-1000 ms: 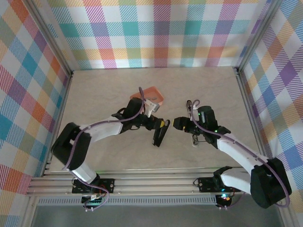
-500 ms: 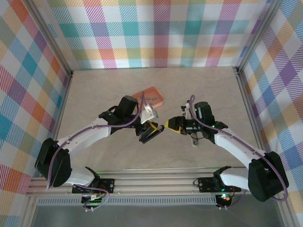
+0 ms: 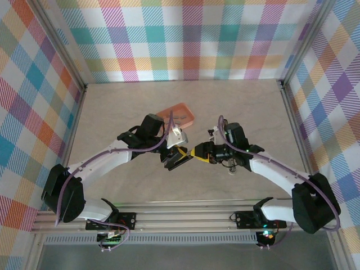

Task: Load the staples into the stapler

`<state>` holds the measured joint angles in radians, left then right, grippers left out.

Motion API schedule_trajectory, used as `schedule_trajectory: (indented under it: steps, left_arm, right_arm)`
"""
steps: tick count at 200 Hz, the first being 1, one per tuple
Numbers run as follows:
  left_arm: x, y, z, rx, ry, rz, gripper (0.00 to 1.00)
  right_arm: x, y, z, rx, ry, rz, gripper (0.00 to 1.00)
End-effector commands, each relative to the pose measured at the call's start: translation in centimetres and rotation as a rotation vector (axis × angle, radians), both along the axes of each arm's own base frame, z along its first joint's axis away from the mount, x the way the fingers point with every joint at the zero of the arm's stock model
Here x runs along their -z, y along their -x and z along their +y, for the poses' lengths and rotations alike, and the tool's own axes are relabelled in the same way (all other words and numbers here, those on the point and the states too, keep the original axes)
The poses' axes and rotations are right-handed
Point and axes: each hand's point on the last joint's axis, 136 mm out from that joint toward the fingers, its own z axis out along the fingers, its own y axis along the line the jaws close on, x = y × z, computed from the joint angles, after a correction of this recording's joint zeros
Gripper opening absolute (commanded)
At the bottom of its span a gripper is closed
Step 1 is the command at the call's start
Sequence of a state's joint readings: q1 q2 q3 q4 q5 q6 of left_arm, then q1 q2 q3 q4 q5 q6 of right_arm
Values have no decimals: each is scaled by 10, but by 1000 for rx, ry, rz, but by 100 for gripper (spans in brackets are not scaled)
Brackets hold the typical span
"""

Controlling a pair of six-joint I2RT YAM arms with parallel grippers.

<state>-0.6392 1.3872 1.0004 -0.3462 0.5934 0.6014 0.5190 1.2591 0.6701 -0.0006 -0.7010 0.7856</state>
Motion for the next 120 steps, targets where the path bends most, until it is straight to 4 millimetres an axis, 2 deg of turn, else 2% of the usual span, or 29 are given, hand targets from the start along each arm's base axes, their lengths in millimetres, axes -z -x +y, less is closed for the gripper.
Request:
schedule_trajectory:
  steps: [1, 23, 38, 56, 73, 93, 120]
  left_arm:
    - [-38, 0, -10, 57, 91, -81, 0]
    - [-41, 1, -11, 62, 99, -87, 0]
    - [-43, 2, -11, 67, 109, -84, 0]
    - [-50, 5, -12, 72, 131, -79, 0]
    - [-60, 5, -9, 61, 181, -45, 0]
    - [-88, -5, -4, 32, 281, -67, 0]
    - [-117, -11, 5, 4, 362, -91, 0]
  right_arm:
    - [-18, -7, 12, -24, -50, -40, 51]
    - [-10, -11, 14, -10, -32, -20, 48]
    - [4, -16, 10, 34, 13, 5, 41]
    - [30, -21, -2, 96, 90, 63, 26]
    - [63, -20, -17, 152, 157, 129, 20]
    - [104, -12, -32, 208, 214, 219, 19]
    - [129, -7, -32, 212, 235, 267, 18]
